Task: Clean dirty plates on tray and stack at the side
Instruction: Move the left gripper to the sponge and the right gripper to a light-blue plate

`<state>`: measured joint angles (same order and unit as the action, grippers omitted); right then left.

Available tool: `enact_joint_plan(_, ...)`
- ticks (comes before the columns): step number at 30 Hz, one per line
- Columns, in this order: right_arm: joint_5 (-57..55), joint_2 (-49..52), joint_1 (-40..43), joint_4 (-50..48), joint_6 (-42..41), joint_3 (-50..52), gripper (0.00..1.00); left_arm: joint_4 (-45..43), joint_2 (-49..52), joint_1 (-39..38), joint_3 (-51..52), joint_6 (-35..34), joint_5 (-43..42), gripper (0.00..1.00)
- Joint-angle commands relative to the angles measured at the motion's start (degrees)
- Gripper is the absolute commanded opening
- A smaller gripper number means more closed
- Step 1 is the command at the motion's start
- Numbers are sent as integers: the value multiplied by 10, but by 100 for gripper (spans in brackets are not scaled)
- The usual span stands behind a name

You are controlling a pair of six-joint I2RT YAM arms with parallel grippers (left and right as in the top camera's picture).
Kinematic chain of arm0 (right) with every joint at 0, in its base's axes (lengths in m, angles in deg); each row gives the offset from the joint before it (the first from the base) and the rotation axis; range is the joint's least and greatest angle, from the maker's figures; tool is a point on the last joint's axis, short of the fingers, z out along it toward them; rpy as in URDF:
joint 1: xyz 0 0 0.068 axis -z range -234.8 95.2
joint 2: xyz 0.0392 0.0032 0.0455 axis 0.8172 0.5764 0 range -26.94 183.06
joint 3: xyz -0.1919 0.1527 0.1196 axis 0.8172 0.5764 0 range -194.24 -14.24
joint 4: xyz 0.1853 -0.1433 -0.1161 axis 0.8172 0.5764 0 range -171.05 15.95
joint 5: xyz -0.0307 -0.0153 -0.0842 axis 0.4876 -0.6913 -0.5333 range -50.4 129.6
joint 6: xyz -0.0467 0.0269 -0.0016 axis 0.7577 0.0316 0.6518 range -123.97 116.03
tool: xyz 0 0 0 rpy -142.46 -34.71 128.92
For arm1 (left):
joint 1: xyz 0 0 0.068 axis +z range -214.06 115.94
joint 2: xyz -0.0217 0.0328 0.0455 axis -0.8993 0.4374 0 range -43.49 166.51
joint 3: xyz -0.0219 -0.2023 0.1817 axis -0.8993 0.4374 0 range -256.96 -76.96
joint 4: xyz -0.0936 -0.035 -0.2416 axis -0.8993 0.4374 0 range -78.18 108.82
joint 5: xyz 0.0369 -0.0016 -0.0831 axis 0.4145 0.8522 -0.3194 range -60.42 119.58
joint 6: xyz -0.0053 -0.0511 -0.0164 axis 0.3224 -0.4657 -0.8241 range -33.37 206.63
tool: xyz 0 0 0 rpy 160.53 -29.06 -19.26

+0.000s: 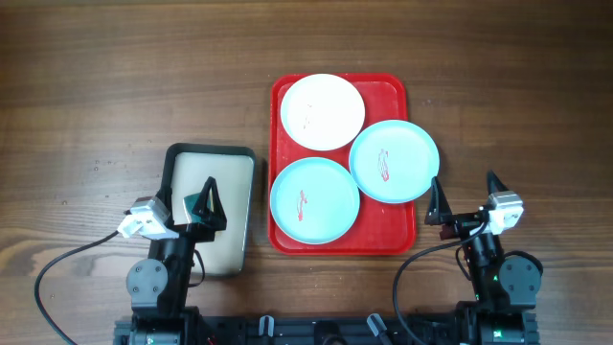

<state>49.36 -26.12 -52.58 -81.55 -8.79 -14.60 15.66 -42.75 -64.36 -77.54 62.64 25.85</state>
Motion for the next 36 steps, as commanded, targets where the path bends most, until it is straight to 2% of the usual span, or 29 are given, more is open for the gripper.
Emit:
enact_joint_plan(1,-10,-4,3,-2,3,1,100,3,-5,-3,2,11,6,100)
enact_joint_plan(19,-14,-4,3,-10,4,1,100,3,-5,-3,2,11,6,100)
enact_joint_plan(24,-19,-3,3,-5,2,1,100,-6,-5,-3,2,11,-32,100)
enact_joint_plan(25,-16,-2,3,-1,-5,1,100,-13,-5,-3,2,10,-34,100)
enact_joint_plan(27,7,0,3,-5,-83,1,100,-38,-5,-3,2,10,-70,100)
enact_joint_plan(28,32,0,3,-8,-149,1,99,-56,-5,-3,2,10,-90,100)
enact_joint_plan(30,125,0,3,-27,-177,-1,100,-92,-5,-3,-1,9,-129,100)
enact_joint_plan(31,181,0,3,-28,-176,-16,100,-94,-5,-3,-21,6,-138,100)
enact_joint_plan(33,218,1,3,-5,-177,-65,100,-62,12,-3,-78,7,-137,100)
enact_joint_plan(36,215,49,3,105,-145,-214,100,59,109,-3,-218,11,-122,100)
